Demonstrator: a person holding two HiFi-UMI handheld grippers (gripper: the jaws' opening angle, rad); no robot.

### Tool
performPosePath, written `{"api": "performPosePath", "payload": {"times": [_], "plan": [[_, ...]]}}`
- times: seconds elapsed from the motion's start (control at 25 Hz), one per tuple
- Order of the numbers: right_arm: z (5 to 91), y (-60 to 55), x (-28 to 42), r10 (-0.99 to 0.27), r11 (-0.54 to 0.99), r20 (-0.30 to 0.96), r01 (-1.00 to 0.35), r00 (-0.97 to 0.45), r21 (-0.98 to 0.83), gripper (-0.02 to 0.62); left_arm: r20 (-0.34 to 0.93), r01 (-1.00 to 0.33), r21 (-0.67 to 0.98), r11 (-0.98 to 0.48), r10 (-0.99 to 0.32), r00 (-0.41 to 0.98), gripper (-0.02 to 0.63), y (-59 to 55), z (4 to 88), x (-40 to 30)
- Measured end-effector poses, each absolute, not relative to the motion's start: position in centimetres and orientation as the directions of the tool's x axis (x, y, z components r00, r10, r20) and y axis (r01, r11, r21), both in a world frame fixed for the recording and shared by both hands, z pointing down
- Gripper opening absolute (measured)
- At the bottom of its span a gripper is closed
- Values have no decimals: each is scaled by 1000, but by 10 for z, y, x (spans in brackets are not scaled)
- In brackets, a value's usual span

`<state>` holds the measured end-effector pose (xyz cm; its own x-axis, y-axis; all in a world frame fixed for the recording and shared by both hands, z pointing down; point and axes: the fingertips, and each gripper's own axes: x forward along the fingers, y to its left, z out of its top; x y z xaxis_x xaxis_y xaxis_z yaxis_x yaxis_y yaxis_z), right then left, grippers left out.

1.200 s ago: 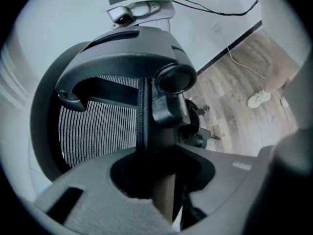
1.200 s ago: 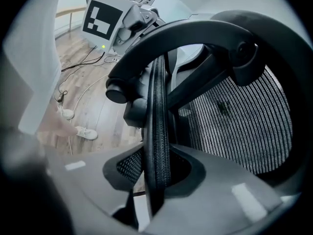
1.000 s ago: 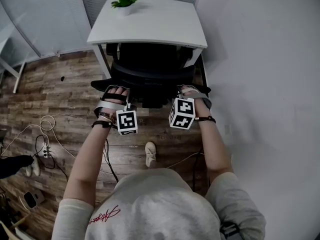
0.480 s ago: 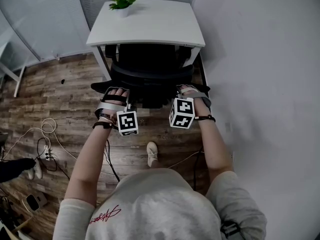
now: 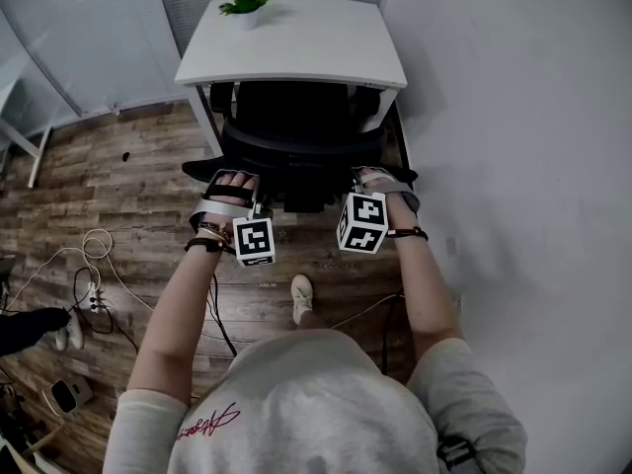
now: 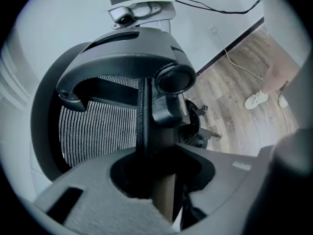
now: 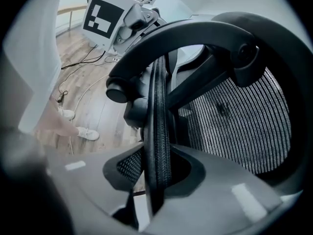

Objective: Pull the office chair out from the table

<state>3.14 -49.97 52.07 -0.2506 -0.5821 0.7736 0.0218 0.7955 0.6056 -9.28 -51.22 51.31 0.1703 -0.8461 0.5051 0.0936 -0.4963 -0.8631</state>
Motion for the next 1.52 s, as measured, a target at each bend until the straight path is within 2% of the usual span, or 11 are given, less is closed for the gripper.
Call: {"api": "performPosePath", "payload": {"times": [1.52], "plan": [[522,-441,30,-590,791,769,15,-245,612,95,495,97,-869,-485,-850,180,110,-454,514,-94]]}}
